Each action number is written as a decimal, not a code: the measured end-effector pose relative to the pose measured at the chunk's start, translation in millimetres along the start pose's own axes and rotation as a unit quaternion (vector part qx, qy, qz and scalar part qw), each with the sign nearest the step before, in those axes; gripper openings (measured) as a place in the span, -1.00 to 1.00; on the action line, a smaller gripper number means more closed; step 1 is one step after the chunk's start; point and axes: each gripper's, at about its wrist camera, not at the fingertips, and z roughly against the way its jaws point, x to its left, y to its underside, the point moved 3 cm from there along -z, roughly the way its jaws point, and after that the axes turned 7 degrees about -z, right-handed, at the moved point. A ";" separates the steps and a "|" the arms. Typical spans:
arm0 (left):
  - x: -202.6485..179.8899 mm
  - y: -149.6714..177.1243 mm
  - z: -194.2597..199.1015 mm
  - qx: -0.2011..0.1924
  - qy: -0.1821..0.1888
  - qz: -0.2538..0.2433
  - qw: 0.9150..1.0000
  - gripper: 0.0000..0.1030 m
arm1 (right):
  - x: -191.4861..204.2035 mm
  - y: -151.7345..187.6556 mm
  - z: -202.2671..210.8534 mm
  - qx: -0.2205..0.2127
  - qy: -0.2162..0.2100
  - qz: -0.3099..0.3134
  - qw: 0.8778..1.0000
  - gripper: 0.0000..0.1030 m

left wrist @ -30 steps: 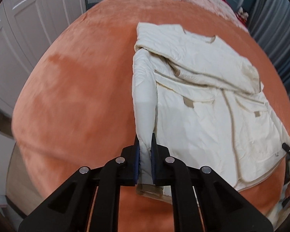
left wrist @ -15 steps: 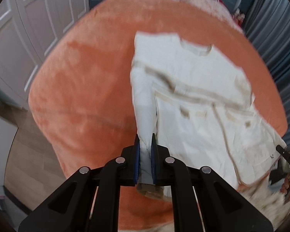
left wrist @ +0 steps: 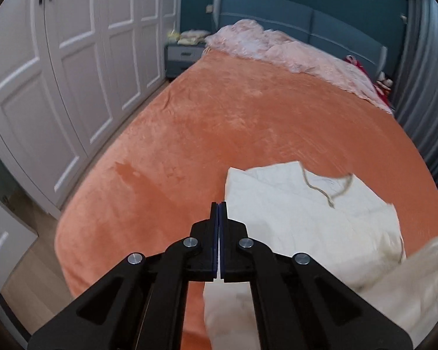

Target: Fold large clothes

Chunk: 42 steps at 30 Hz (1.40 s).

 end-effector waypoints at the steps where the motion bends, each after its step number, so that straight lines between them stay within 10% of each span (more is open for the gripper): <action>1: -0.9 -4.9 -13.1 0.002 -0.009 -0.002 1.000 -1.00 | 2.5 -5.9 -14.7 0.004 -0.003 -0.002 1.000 -0.90; 10: -5.1 -34.1 -32.8 -0.019 0.031 0.019 0.999 -0.96 | -0.5 -29.2 -111.2 0.036 0.029 -0.027 0.999 -0.90; 13: -5.3 -41.3 -27.4 -0.034 0.046 0.024 0.998 -0.37 | -2.9 -33.1 -136.6 0.042 0.045 -0.028 0.998 -0.90; 16: -10.3 -38.2 -44.2 -0.017 0.039 0.010 0.999 -0.19 | -10.5 -34.9 -165.8 0.057 0.057 -0.032 0.996 -0.88; 21: -15.3 -15.2 -110.2 0.072 0.076 0.024 0.994 -0.19 | -19.2 -35.9 -161.0 0.049 0.013 -0.074 0.996 -0.37; 25: -13.8 -8.3 -148.3 0.093 0.108 0.051 0.989 0.28 | -16.5 -34.9 -139.5 0.021 0.018 -0.050 0.998 0.04; 32: -25.2 -7.0 -192.3 0.136 0.154 0.080 0.975 0.20 | -27.3 -24.0 -151.7 0.052 0.027 -0.042 0.997 0.27; 36: -27.7 -10.1 -198.0 0.140 0.131 0.074 0.979 -0.54 | -30.9 -14.9 -177.5 0.081 0.037 -0.039 0.995 0.25; 39: -26.4 -16.0 -194.5 0.126 0.121 0.077 0.982 -0.75 | -28.4 -15.0 -191.5 0.084 0.049 -0.031 0.995 -0.59; 42: -31.1 -28.6 -189.5 0.106 0.100 0.062 0.987 -0.79 | -27.0 -23.6 -192.6 0.066 0.040 -0.042 0.996 -0.77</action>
